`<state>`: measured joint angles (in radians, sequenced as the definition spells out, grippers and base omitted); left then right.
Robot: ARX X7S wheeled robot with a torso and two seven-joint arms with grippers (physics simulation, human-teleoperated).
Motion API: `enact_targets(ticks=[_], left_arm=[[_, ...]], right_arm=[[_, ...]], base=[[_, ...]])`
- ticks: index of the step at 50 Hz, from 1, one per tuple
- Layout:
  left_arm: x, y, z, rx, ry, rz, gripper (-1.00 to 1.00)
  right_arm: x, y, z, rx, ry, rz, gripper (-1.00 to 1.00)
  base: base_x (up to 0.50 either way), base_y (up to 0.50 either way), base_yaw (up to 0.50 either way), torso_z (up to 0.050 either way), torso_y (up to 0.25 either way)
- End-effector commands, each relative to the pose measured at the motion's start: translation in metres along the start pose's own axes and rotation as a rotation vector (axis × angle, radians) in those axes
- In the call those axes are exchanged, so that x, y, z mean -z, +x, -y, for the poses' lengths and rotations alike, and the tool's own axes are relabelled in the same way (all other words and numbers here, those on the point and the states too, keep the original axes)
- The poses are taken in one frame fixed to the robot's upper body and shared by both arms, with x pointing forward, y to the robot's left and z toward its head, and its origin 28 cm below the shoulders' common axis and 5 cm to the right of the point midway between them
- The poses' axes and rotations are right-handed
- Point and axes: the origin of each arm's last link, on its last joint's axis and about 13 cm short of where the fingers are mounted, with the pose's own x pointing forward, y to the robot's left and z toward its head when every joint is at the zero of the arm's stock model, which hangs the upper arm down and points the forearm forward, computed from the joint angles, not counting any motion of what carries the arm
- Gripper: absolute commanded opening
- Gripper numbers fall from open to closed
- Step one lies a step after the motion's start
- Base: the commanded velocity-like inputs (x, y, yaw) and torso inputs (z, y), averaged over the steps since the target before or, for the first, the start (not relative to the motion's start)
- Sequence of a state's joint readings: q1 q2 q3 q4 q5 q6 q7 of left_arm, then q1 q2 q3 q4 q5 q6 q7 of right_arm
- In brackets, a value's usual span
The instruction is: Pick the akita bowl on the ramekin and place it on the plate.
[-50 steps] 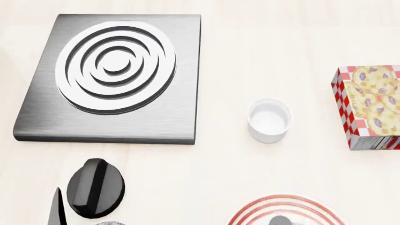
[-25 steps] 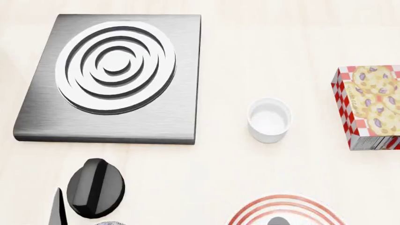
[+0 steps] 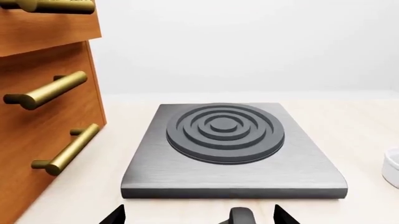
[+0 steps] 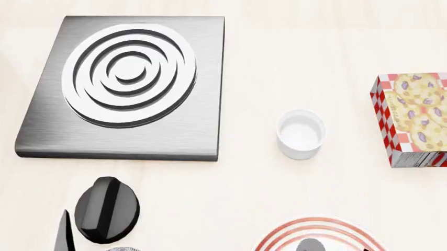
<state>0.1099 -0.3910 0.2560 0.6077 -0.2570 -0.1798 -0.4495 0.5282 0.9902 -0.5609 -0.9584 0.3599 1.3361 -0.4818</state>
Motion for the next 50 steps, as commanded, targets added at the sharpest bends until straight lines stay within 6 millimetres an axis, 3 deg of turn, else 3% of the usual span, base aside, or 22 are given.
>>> enact_targets(ticks=[1, 13, 24, 36, 50], left_arm=[[-0.001, 0.000, -0.001, -0.002, -0.004, 0.002, 1.00], [0.000, -0.001, -0.001, -0.003, -0.002, -0.003, 1.00], [0.000, 0.000, -0.001, -0.006, -0.002, -0.005, 1.00], [0.001, 0.000, -0.001, -0.006, 0.003, -0.003, 1.00], [0.006, 0.002, -0.002, 0.003, -0.009, -0.017, 1.00]], right_arm=[[-0.010, -0.018, 0.002, 0.056, 0.015, 0.095, 1.00], [-0.019, -0.020, 0.015, 0.233, 0.139, 0.333, 1.00], [-0.023, -0.014, 0.015, 0.321, 0.204, 0.509, 1.00], [-0.020, 0.004, 0.013, 0.528, 0.344, 0.747, 1.00], [-0.016, 0.024, 0.008, 0.827, 0.403, 0.822, 1.00]], base=[[0.00, 0.00, 0.00, 0.000, 0.000], [0.00, 0.00, 0.00, 0.000, 0.000], [0.00, 0.00, 0.00, 0.000, 0.000], [0.00, 0.00, 0.00, 0.000, 0.000], [0.00, 0.00, 0.00, 0.000, 0.000]])
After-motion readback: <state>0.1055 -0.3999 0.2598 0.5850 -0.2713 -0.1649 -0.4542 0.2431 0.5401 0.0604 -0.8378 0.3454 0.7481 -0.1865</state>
